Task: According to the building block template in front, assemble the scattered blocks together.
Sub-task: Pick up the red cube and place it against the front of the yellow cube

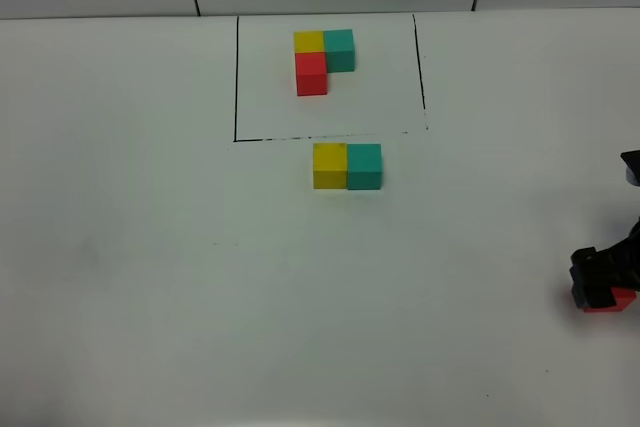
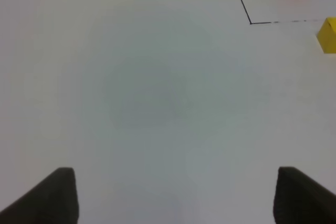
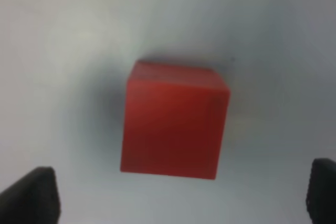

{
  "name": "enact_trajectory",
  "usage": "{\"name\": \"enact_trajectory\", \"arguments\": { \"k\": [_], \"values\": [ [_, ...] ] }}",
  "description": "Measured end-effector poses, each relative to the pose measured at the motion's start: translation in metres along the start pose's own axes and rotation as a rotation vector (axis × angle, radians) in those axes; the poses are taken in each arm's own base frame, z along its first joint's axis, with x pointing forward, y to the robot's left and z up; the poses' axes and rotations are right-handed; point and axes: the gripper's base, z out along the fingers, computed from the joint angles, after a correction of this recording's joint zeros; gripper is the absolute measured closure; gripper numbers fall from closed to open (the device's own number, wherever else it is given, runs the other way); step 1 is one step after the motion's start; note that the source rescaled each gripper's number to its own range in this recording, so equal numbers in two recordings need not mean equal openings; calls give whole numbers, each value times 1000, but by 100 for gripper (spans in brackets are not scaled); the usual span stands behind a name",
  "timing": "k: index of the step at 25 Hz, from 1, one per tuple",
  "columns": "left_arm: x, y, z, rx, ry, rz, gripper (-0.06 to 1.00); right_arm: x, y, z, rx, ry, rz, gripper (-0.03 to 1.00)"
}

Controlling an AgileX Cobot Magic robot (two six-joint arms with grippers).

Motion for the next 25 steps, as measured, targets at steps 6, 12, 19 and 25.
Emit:
{"name": "enact_trajectory", "arguments": {
  "k": [6, 12, 19, 25],
  "values": [
    [0, 0, 0, 0, 0, 0, 16, -3, 0, 0, 1, -34, -7, 7],
    [0, 0, 0, 0, 0, 0, 16, -5, 1, 9, -9, -23, 5, 8],
    [0, 0, 0, 0, 0, 0, 16, -7, 3, 25, -36, 4, 45, 16],
    [0, 0, 0, 0, 0, 0, 16, -4, 3, 35, -39, 12, 54, 24]
  ]
}}
